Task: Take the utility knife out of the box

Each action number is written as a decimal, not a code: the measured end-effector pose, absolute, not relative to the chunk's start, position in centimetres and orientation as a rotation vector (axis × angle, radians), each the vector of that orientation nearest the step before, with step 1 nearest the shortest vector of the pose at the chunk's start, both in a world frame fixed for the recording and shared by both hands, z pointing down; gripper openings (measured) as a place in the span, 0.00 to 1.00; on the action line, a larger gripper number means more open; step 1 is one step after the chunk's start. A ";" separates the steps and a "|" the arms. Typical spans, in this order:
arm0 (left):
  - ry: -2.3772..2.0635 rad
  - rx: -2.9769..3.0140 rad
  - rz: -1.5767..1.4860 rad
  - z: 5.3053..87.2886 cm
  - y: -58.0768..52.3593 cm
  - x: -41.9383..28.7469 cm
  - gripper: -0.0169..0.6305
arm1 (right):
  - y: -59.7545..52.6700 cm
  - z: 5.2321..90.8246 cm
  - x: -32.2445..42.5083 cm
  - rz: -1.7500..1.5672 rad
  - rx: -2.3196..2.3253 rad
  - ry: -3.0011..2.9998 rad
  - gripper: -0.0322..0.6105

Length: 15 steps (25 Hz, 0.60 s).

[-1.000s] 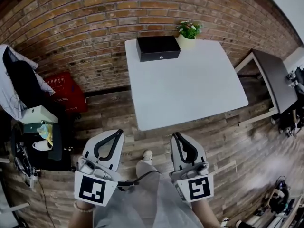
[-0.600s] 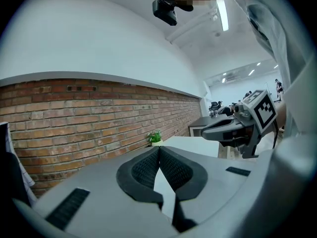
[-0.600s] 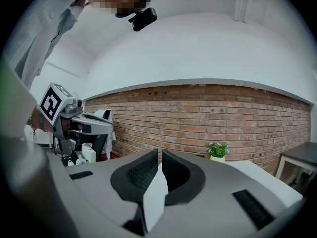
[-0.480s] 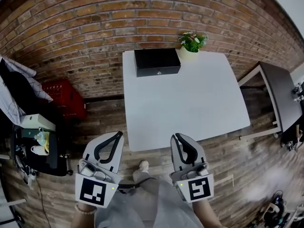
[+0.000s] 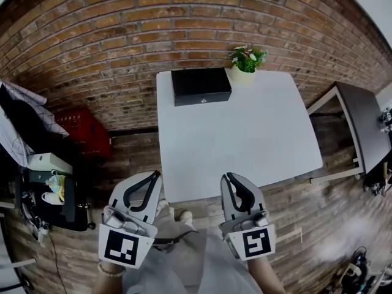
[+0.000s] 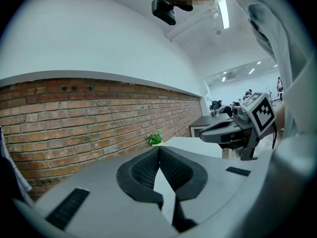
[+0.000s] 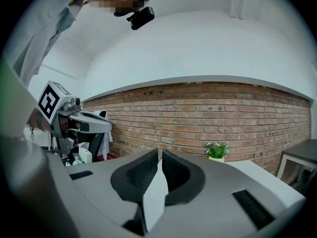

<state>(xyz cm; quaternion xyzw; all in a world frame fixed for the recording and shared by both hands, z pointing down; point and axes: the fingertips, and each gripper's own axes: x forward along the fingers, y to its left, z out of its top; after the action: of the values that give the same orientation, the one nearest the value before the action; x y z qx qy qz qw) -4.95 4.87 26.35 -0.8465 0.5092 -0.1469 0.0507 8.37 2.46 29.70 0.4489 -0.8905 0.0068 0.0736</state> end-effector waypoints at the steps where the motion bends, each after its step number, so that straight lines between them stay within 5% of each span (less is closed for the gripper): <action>1: 1.544 -2.580 -0.444 26.3 4.6 -5.0 0.05 | 2.3 29.7 8.3 0.023 1.351 -2.667 0.14; 15: 1.439 -2.621 -0.415 26.0 -1.6 -6.5 0.05 | -2.3 29.0 7.8 0.014 1.458 -2.577 0.14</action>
<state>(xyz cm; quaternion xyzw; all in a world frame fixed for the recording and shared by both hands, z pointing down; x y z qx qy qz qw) -6.55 -1.61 26.02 -0.8666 0.4757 -0.1372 0.0615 7.85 -2.25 29.01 0.4905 -0.8667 0.0047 0.0901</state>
